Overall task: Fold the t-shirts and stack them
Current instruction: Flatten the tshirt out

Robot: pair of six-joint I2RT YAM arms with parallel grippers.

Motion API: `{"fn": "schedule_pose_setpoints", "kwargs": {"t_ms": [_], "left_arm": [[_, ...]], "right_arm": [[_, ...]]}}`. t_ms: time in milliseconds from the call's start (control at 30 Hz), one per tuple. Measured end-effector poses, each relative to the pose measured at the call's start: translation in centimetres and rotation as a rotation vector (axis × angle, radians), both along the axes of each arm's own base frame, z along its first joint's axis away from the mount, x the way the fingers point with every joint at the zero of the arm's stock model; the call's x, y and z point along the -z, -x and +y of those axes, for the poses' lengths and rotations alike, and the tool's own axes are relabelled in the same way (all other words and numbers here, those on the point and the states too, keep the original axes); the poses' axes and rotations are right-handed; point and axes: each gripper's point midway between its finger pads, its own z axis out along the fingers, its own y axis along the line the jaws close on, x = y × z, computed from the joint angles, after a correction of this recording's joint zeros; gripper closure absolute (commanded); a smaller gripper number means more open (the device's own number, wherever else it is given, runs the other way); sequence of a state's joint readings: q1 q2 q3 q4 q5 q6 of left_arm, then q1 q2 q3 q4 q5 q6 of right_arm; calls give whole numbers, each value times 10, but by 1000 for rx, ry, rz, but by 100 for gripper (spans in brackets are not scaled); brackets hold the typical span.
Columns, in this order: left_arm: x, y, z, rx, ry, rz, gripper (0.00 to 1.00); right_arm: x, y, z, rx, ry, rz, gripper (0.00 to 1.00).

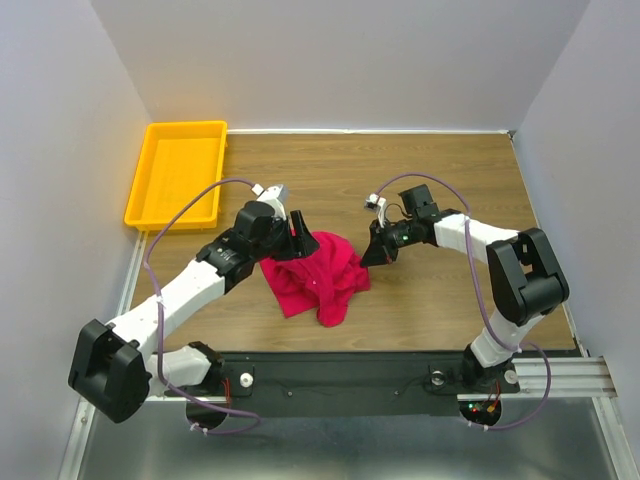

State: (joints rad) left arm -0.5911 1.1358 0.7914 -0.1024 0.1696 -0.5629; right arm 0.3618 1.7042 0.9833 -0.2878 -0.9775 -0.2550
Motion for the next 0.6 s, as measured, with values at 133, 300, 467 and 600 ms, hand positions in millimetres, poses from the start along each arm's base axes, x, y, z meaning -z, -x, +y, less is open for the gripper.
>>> {"fn": "schedule_pose_setpoints", "kwargs": {"t_ms": [133,300,467,600], "left_arm": [[7,-5,2,-27,-9,18,28],[29,-11,12,-88,-55,82,30],[52,-10,14,-114,-75,154,37],[67,-11,10,-114,-82,200,44]], "right_arm": [[1,-1,-1,2,6,-5,99],[2,-2,-1,4,12,-10,99],[3,-2,-2,9,20,-12,99],[4,-3,-3,11,26,-16,100]]}}
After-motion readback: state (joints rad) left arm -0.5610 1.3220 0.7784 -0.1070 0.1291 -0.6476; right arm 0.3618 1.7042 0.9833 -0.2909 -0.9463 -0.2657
